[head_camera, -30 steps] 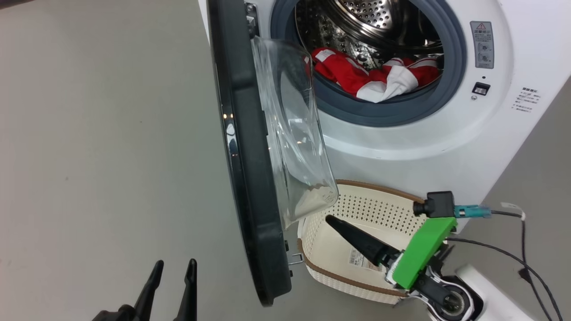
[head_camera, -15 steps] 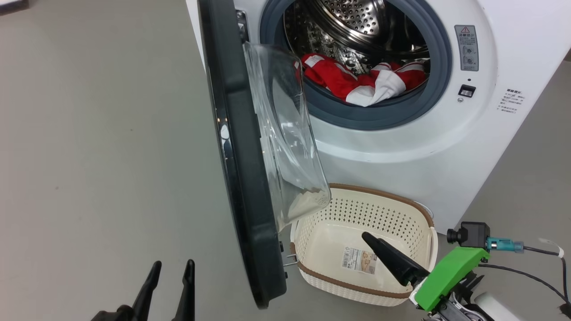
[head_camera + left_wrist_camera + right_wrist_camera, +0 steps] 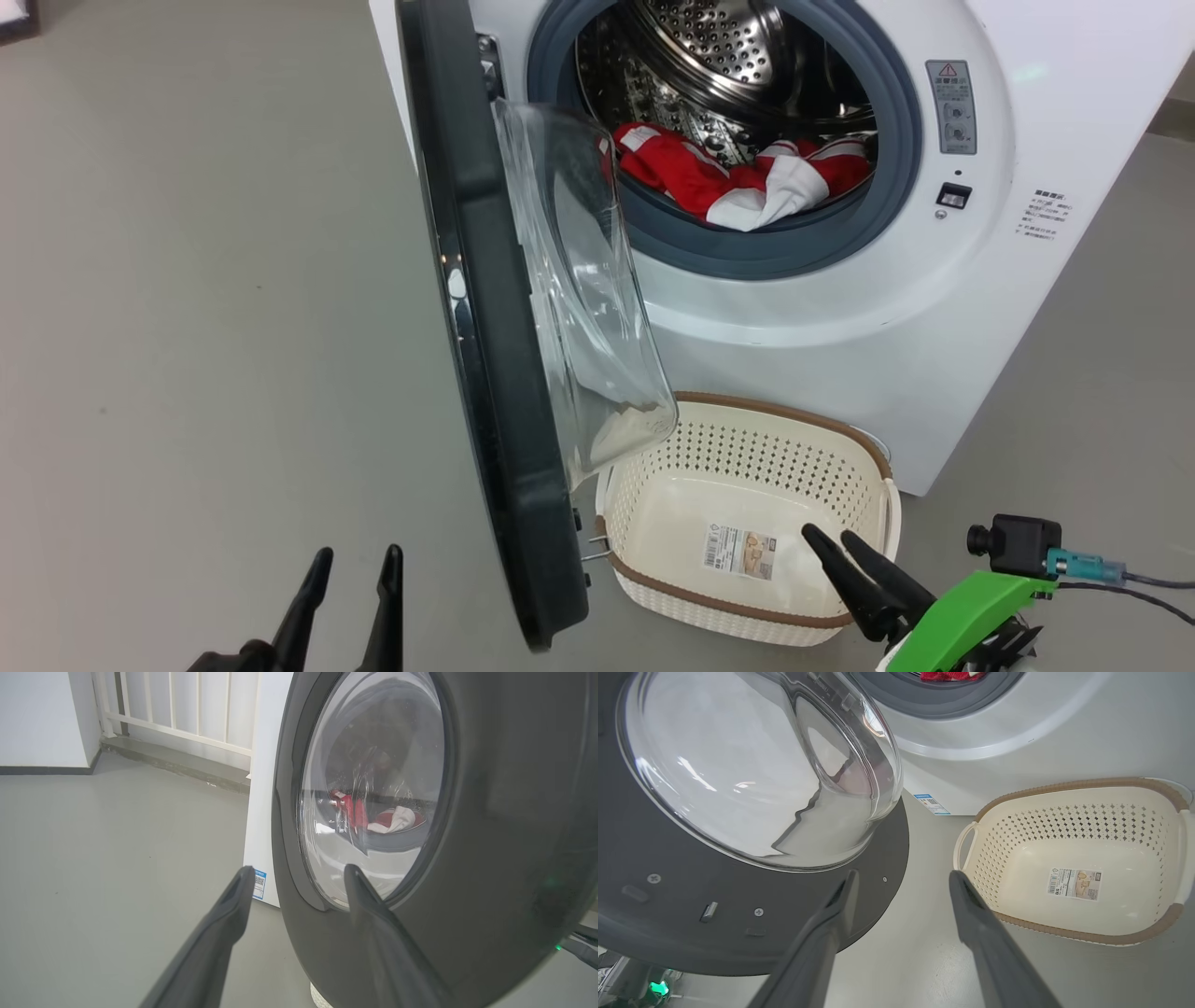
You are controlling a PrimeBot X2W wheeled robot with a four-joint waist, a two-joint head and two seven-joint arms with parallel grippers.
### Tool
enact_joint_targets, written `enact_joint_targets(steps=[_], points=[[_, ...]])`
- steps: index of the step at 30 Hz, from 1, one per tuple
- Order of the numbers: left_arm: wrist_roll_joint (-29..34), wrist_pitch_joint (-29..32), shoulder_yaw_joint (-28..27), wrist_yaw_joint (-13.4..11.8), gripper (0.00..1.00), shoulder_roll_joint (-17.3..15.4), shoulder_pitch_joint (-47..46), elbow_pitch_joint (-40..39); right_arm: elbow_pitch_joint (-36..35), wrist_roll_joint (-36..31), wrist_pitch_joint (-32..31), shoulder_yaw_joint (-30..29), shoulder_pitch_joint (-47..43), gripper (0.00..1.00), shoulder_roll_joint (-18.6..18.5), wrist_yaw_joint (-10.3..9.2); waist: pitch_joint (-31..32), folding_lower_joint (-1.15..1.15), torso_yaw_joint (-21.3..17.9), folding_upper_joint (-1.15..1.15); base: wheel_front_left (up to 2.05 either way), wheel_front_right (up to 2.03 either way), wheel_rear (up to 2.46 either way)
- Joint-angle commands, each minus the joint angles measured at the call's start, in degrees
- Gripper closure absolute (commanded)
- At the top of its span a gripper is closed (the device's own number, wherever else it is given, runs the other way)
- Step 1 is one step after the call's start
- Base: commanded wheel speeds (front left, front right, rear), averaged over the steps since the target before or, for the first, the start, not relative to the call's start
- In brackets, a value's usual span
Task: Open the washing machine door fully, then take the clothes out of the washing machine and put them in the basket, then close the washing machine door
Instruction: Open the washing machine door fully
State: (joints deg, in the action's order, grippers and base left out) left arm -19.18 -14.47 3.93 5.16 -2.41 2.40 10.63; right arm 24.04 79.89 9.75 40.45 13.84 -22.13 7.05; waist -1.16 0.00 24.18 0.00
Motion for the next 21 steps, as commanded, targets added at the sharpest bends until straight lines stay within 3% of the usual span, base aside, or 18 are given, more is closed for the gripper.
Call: enact_joint_targets(steps=[1, 10, 21], points=[[0.4, -0.5, -2.1, 0.4, 0.0, -0.5, -0.9, -1.2, -0.8, -0.4, 1.5, 1.2, -0.3, 0.0, -0.8, 0.44, 0.2, 0.0, -0.2, 0.0, 0.0, 0.0, 0.0], [0.5, -0.5, -2.4, 0.5, 0.0, -0.5, -0.7, -1.2, 0.7, -4.2, 5.1, 1.1, 0.6, 0.0, -1.9, 0.44, 0.3, 0.0, -1.0, 0.0, 0.0, 0.0, 0.0], [0.5, -0.5, -2.5, 0.5, 0.0, -0.5, -0.9, -1.2, -1.3, -27.1, 5.2, -13.8, -4.0, 0.0, 2.1, 0.44, 0.3, 0.0, -1.3, 0.0, 0.0, 0.0, 0.0]])
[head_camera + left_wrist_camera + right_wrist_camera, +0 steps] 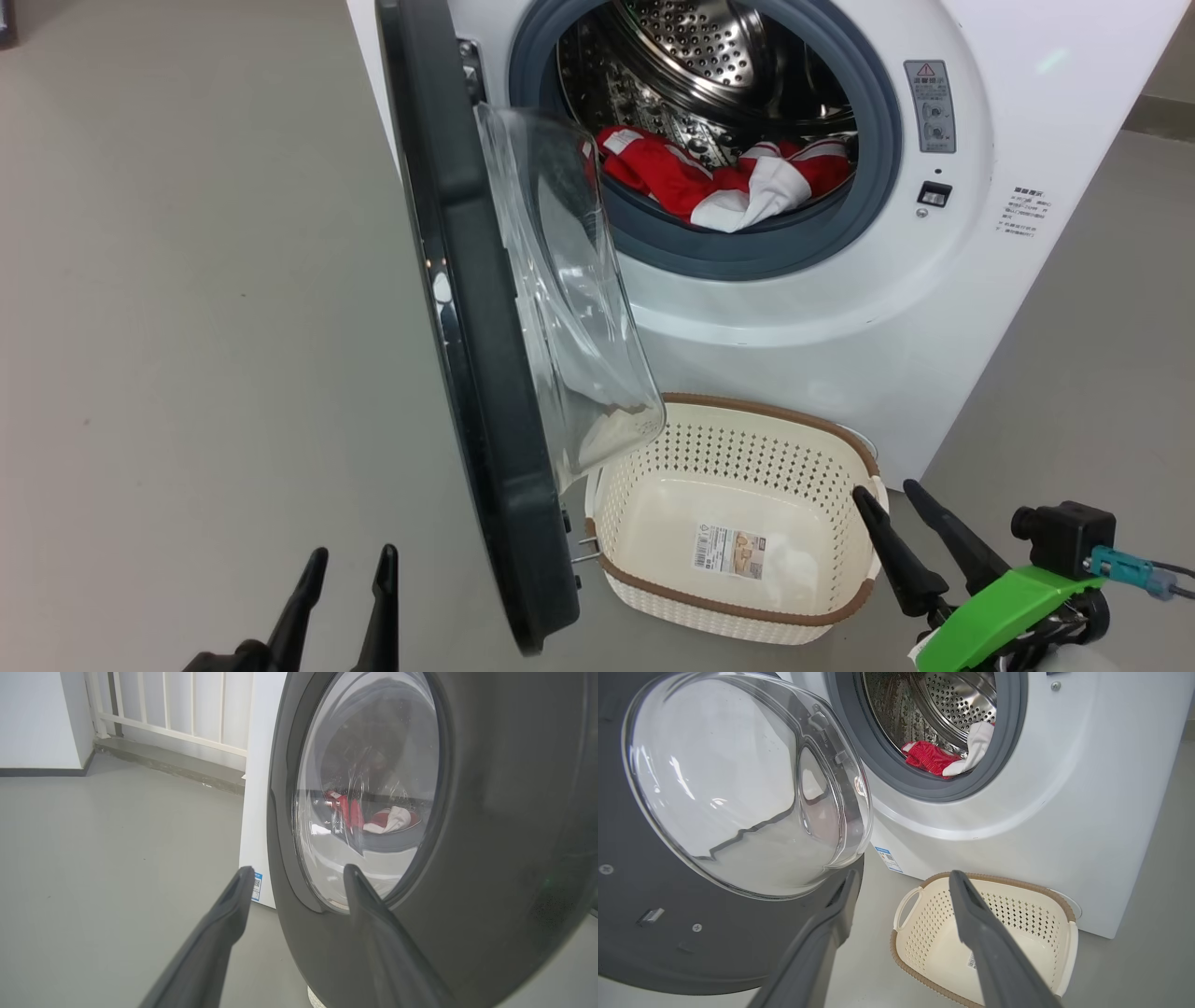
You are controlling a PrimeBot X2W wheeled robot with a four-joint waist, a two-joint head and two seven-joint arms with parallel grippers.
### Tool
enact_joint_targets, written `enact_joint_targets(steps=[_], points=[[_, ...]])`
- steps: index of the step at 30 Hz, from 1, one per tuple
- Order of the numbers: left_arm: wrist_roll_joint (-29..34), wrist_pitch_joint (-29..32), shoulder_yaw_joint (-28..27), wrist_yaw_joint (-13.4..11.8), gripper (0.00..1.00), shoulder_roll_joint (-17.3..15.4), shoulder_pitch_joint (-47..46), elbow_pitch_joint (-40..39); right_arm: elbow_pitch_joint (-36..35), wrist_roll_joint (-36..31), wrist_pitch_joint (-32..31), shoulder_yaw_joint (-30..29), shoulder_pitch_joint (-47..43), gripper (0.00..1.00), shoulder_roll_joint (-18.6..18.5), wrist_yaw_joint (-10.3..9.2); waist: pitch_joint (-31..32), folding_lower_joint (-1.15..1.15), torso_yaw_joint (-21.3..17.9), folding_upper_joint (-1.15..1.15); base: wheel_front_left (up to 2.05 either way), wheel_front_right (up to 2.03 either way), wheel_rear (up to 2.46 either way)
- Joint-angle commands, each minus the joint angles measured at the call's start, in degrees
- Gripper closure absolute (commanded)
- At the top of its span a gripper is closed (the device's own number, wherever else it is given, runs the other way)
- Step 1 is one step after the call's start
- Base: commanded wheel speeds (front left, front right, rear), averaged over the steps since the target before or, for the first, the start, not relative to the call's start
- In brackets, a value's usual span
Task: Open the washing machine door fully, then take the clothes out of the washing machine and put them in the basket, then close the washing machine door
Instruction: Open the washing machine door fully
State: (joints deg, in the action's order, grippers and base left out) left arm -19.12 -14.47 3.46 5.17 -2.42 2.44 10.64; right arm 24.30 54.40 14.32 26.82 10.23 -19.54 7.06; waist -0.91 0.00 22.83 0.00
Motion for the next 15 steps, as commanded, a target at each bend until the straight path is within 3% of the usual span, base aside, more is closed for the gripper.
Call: enact_joint_targets(steps=[1, 10, 15], points=[[0.4, -0.5, -2.1, 0.5, 0.0, -0.5, -1.0, -1.2, -2.1, -3.5, 0.7, -1.6, -1.1, 0.0, 0.1, 0.43, 0.0, 0.0, 0.0, 0.0, 0.0, 0.0, 0.0], [0.4, -0.5, -2.2, 0.6, 0.0, -0.5, -1.1, -1.5, -5.9, -19.2, 0.7, -10.7, -6.0, 0.0, 3.8, 0.43, 0.0, 0.0, 0.3, 0.0, 0.0, 0.0, 0.0], [0.3, -0.5, -2.3, 0.5, 0.0, -0.5, -1.3, -1.7, -5.5, -23.4, 0.7, -13.4, -8.3, 0.0, 5.6, 0.43, -0.1, 0.0, 0.4, 0.0, 0.0, 0.0, 0.0]])
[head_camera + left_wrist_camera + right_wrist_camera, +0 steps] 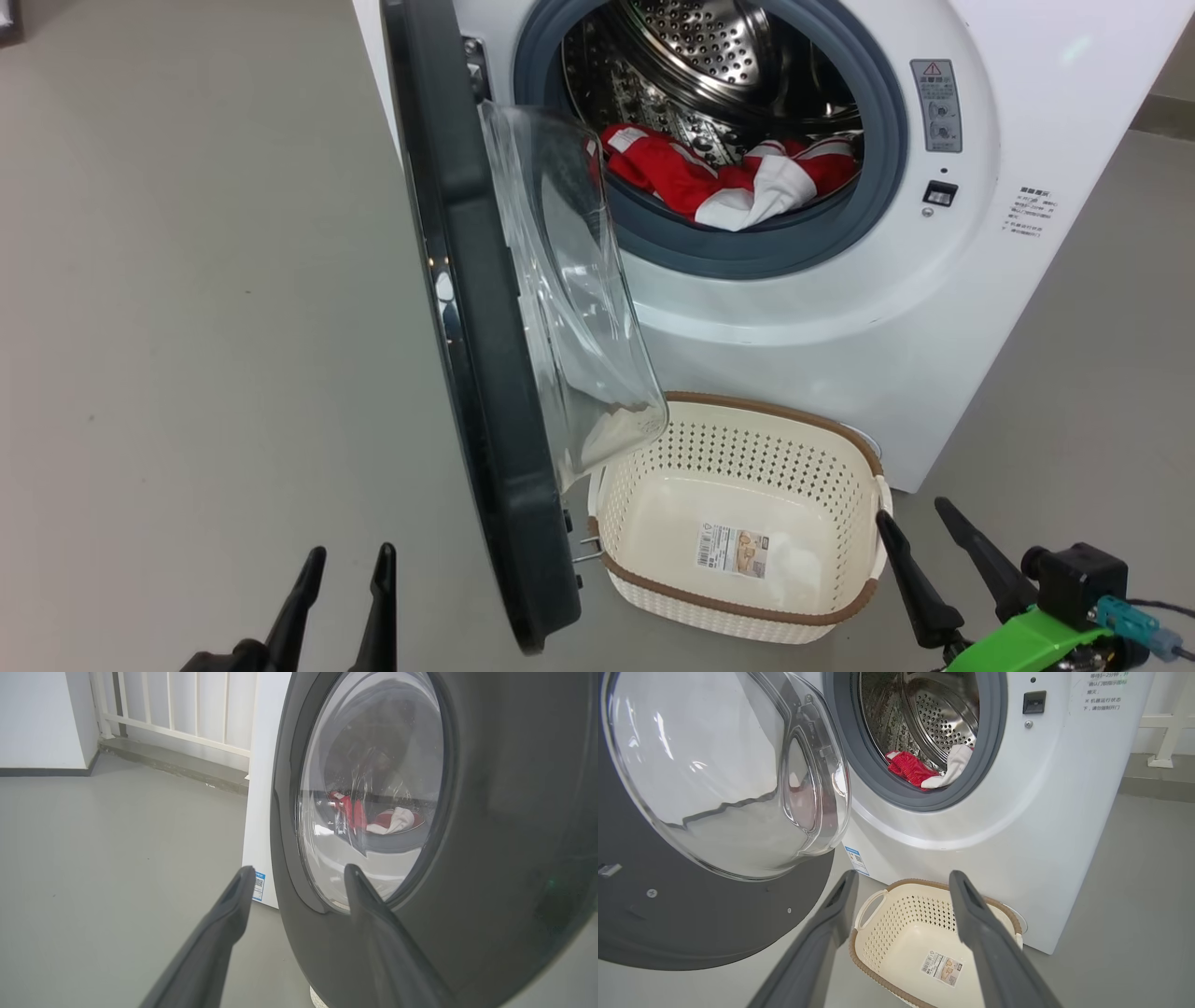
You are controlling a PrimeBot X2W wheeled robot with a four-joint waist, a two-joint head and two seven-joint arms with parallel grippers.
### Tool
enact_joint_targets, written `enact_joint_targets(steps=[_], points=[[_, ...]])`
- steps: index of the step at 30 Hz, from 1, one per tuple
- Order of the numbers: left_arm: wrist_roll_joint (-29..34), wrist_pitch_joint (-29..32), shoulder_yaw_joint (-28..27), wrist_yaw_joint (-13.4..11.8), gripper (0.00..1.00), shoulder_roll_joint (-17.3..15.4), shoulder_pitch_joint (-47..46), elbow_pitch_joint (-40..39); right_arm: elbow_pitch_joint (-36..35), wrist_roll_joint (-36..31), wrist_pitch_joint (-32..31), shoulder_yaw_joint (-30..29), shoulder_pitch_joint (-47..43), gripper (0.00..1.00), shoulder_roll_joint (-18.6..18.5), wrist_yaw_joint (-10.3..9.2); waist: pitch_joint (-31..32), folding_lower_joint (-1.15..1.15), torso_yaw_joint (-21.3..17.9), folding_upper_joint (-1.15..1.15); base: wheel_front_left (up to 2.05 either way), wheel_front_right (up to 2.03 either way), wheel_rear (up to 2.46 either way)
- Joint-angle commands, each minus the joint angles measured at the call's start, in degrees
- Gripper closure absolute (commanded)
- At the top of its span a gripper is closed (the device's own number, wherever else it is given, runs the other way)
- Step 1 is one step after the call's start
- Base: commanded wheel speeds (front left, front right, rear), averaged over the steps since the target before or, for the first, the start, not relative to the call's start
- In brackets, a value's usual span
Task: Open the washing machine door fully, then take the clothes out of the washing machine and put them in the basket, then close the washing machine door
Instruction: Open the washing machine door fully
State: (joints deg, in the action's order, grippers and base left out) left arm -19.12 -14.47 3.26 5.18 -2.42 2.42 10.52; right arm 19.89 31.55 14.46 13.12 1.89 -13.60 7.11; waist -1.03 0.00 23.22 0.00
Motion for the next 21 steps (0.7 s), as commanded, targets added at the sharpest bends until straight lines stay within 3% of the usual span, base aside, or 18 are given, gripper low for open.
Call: enact_joint_targets(steps=[1, 13, 14, 17, 21], points=[[0.3, -0.5, -2.1, 0.5, 0.0, -0.5, -1.3, -1.6, -1.1, -0.9, 0.5, 0.0, -0.2, 0.0, -0.1, 0.37, 0.0, 0.0, 0.0, 0.0, 0.0, 0.0, 0.0], [0.1, -0.5, -2.2, 0.5, 0.02, -0.5, -1.6, -2.4, -0.9, -2.6, 0.5, -1.4, -0.4, 0.0, 0.9, 0.37, -0.4, 0.0, -0.4, 0.0, 0.0, 0.0, 0.0], [0.2, -0.5, -2.3, 0.5, 0.3, -0.5, -1.7, -2.7, -0.9, -2.6, 0.5, -1.4, -0.4, 0.0, 0.9, 0.37, -0.4, 0.0, -0.4, 0.0, 0.0, 0.0, 0.0], [0.0, -0.5, -2.7, 0.5, 1.0, -0.5, -1.9, -4.6, -0.8, -2.6, 0.5, -1.3, -0.2, 0.0, 0.9, 0.37, -0.5, 0.0, -0.4, 0.0, 0.0, 0.0, 0.0], [-0.9, -0.5, -3.6, -0.1, 1.0, -0.5, -2.4, -9.2, -0.9, -2.8, 0.5, -1.2, 0.0, 0.0, 0.9, 0.37, -0.6, 0.0, -0.5, 0.0, 0.0, 0.0, 0.0]])
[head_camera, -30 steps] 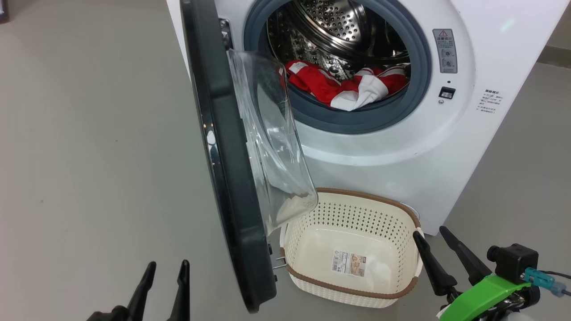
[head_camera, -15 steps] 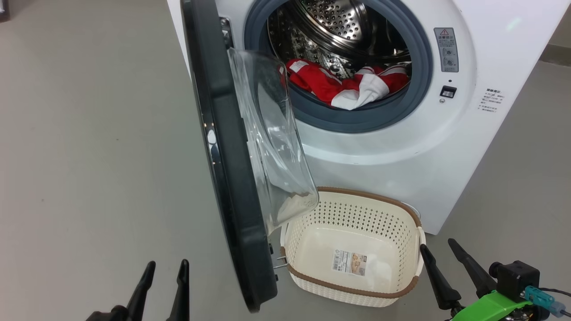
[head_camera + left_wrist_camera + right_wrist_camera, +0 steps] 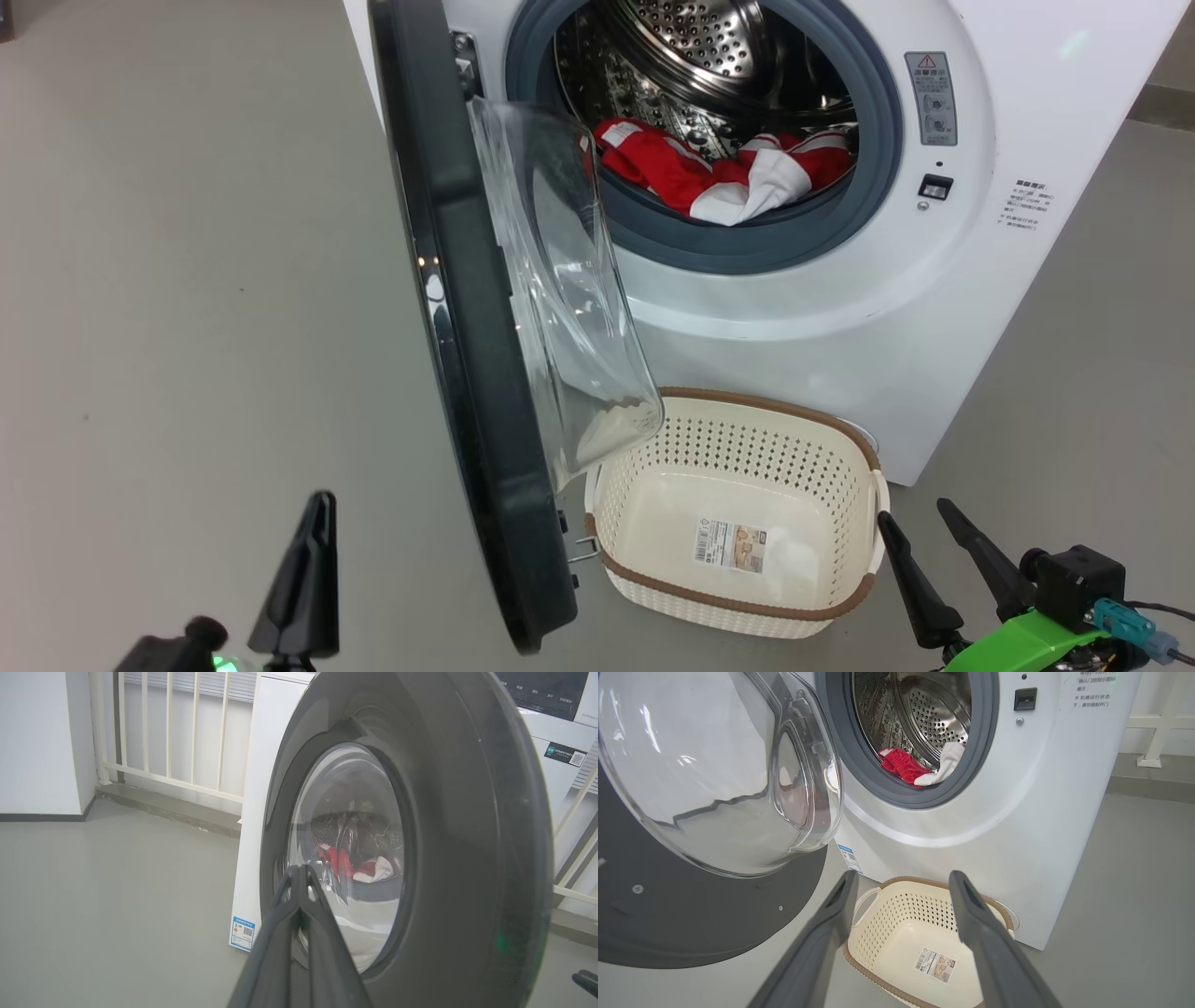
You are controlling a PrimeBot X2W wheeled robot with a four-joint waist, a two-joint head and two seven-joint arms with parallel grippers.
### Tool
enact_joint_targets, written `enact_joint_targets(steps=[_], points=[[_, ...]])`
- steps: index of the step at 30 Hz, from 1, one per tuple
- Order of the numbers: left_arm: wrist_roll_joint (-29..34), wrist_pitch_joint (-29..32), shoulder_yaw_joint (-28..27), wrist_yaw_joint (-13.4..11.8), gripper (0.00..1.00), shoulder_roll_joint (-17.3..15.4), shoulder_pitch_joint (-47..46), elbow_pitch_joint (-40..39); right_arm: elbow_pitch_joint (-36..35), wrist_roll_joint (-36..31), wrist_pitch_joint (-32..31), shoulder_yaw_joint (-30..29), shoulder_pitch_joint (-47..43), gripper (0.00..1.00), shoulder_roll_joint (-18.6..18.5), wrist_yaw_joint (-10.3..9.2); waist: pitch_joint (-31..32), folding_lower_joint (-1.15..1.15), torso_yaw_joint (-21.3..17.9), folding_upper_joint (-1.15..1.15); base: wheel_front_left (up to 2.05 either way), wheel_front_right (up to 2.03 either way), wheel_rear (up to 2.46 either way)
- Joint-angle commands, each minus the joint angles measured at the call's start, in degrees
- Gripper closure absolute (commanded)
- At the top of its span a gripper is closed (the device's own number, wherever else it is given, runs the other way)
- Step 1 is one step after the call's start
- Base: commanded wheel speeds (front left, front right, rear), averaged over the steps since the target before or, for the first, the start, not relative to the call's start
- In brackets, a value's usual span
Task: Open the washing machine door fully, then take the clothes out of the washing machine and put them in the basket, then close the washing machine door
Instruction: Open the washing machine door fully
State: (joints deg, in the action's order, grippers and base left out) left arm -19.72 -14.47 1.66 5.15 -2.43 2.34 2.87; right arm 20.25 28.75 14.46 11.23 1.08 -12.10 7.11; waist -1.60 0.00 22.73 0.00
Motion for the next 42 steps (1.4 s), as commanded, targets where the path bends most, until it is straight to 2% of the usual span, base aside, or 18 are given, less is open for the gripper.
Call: enact_joint_targets(steps=[1, 8, 11, 16, 20, 25, 33, 42], points=[[-0.5, -0.5, -2.2, -0.1, 1.0, -0.4, -2.5, -3.1, -1.2, 0.0, 0.5, 0.7, 0.8, 0.0, -0.6, 0.37, 0.0, 0.0, 0.0, 0.0, 0.0, 0.0, 0.0], [-1.2, -0.5, -0.8, -1.5, 1.0, -0.4, -4.3, -15.4, -1.4, -0.3, 0.5, 0.8, 1.1, 0.0, -0.7, 0.37, -0.2, 0.0, -0.1, 0.0, 0.0, 0.0, 0.0], [-0.5, -0.5, 2.6, -1.6, 1.0, -0.4, -4.6, -19.5, -1.5, -0.3, 0.5, 0.8, 1.2, 0.0, -0.7, 0.37, -0.3, 0.0, -0.1, 0.0, 0.0, 0.0, 0.0], [0.7, -0.5, 10.7, -1.5, 1.0, -0.4, -4.2, -21.5, -1.7, -0.4, 0.5, 0.9, 1.4, 0.0, -0.7, 0.37, -0.6, 0.0, -0.2, 0.0, 0.0, 0.0, 0.0], [-1.0, -0.5, 17.3, -1.1, 1.0, -0.4, -3.2, -18.7, -1.8, -0.4, 0.5, 0.9, 1.5, 0.0, -0.7, 0.37, -0.9, 0.0, -0.3, 0.0, 0.0, 0.0, 0.0], [-3.1, -0.5, 22.2, -0.5, 1.0, -0.4, -2.4, -11.4, -1.8, -0.4, 0.5, 1.2, 1.7, 0.0, -0.6, 0.37, -0.9, 0.0, -0.6, 0.0, 0.0, 0.0, 0.0], [-5.2, -0.5, 22.6, -0.3, 1.0, -0.4, -3.0, -2.6, -2.0, -0.3, 0.5, 1.5, 1.8, 0.0, -0.5, 0.37, -1.1, 0.0, -0.7, 0.0, 0.0, 0.0, 0.0], [-7.9, -0.5, 20.8, -1.3, 1.0, -0.4, -3.8, -0.2, -2.2, -0.3, 0.5, 1.4, 1.8, 0.0, -0.4, 0.37, -1.1, 0.0, -0.4, 0.0, 0.0, 0.0, 0.0]])
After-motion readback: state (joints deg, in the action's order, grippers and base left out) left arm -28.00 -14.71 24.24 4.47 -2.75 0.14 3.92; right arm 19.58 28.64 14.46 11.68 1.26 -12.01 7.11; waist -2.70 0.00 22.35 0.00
